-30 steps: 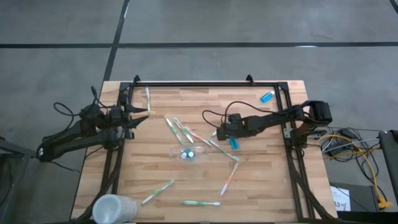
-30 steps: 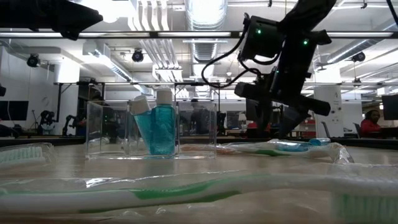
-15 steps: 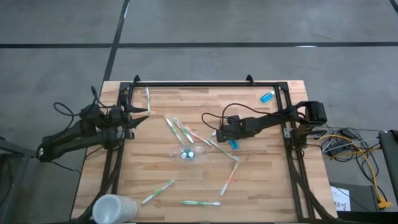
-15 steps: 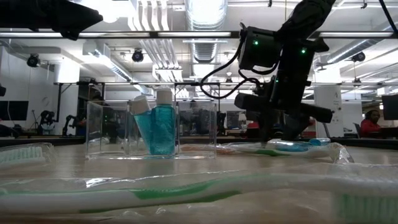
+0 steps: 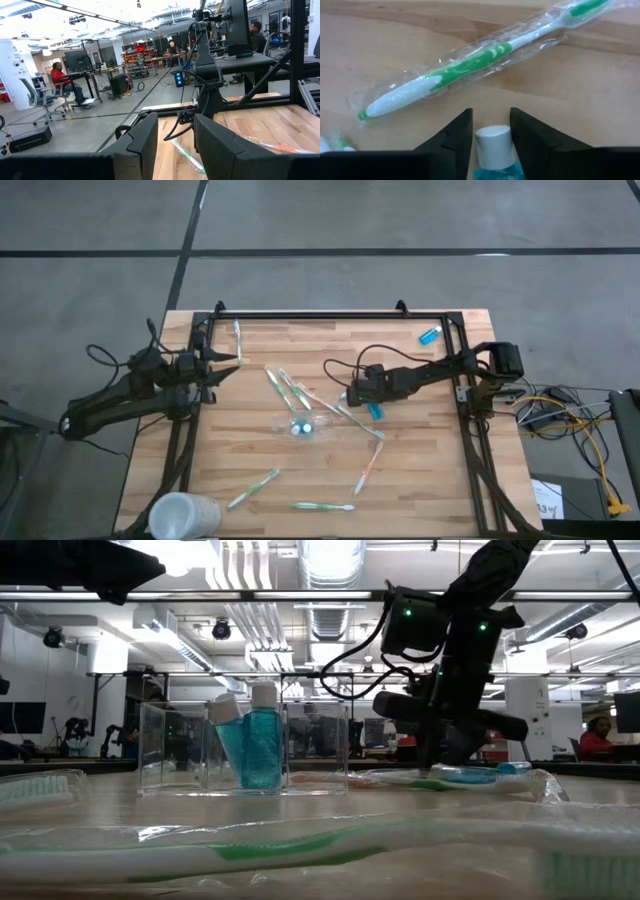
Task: Pick & Place toothbrushing station
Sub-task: Put the blue mouthwash bottle into the transparent organizer
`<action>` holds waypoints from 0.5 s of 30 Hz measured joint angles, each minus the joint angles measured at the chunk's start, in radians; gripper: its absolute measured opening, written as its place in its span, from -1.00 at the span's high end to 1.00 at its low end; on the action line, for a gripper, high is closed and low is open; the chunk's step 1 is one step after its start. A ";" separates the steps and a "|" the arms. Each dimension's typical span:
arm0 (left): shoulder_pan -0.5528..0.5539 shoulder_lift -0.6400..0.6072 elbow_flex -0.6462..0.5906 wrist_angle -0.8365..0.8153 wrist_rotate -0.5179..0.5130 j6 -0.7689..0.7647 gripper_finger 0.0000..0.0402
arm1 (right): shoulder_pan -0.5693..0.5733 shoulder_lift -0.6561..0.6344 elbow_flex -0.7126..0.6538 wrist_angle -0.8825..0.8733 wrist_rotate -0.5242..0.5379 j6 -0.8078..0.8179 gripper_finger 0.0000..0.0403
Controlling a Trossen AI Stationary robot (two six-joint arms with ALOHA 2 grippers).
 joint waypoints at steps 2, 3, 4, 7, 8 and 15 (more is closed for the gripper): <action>0.000 0.000 0.000 0.000 0.000 0.000 0.34 | -0.002 0.000 0.000 0.001 0.000 0.000 0.46; 0.000 0.000 0.000 -0.001 0.000 0.000 0.34 | -0.002 0.000 0.000 0.004 0.000 0.000 0.50; 0.000 0.000 0.000 -0.001 0.000 0.000 0.34 | -0.002 0.000 0.000 0.005 0.000 0.000 0.53; 0.000 0.000 0.000 -0.005 0.000 0.000 0.34 | -0.001 -0.001 0.000 0.013 0.001 0.000 0.59; 0.000 0.000 0.000 -0.005 0.000 0.000 0.34 | -0.001 -0.003 0.001 0.015 0.000 0.000 0.60; 0.000 0.000 0.000 -0.005 0.000 0.000 0.34 | -0.001 -0.002 0.000 0.010 -0.033 0.003 0.54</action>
